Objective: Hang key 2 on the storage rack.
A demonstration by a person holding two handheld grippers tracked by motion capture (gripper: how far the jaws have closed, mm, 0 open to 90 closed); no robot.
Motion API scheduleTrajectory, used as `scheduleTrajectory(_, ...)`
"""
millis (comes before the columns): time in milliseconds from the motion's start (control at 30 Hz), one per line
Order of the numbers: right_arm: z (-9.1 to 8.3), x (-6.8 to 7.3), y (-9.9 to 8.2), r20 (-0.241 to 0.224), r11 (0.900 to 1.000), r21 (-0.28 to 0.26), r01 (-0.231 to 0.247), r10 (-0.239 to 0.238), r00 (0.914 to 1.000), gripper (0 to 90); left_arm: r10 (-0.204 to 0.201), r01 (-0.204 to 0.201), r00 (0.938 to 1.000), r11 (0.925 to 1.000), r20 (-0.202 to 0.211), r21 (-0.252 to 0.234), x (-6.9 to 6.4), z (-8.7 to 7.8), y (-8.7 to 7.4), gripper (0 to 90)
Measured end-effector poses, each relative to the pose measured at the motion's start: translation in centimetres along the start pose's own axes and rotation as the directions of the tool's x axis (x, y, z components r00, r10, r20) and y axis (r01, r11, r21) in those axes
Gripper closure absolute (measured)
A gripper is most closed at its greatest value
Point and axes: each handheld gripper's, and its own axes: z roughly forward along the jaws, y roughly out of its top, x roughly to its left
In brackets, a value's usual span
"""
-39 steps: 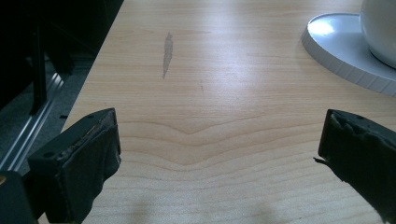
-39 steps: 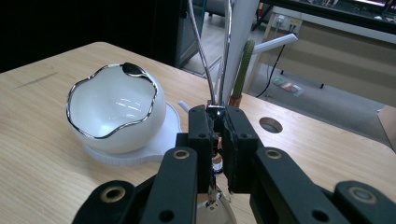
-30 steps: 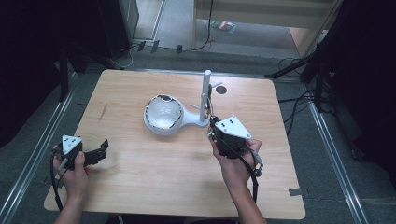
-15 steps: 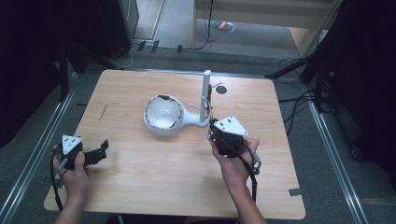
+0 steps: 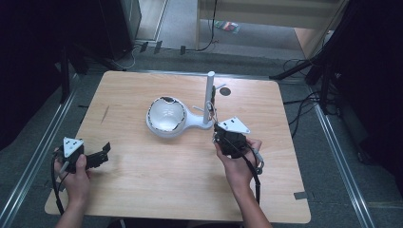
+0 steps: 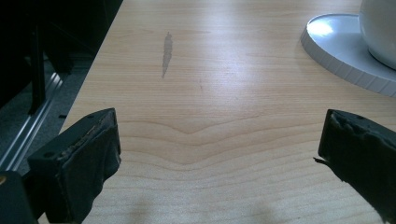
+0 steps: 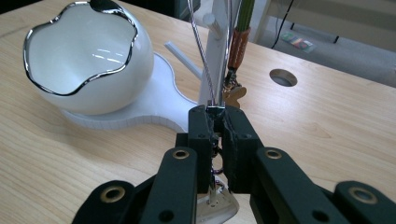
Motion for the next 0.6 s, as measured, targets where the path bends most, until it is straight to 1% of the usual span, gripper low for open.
scheduleTrajectory(167,0.7,-0.2,-0.3,0.001,0.9997,0.022,-0.006,0.006,1.0,83.8,-0.001,0.001,1.0,1.0,0.002,-0.001,0.0,-0.1,0.0,0.0)
scheduleTrajectory(367,1.1,-0.3,-0.4,-0.001,0.9994,0.032,-0.011,0.011,0.9999,83.8,0.004,-0.004,1.0,1.0,0.002,0.0,-0.1,-0.1,-0.1,0.0)
scheduleTrajectory(433,1.5,-0.4,-0.4,0.0,0.9989,0.044,-0.013,0.013,0.9999,83.8,0.006,-0.006,1.0,1.0,0.003,0.0,-0.1,-0.2,-0.1,0.0)
scheduleTrajectory(600,2.0,-0.6,-0.5,0.004,0.9985,0.052,-0.017,0.017,0.9998,83.8,0.008,-0.008,1.0,0.9999,0.004,-0.008,-0.1,-0.3,-0.2,0.0)
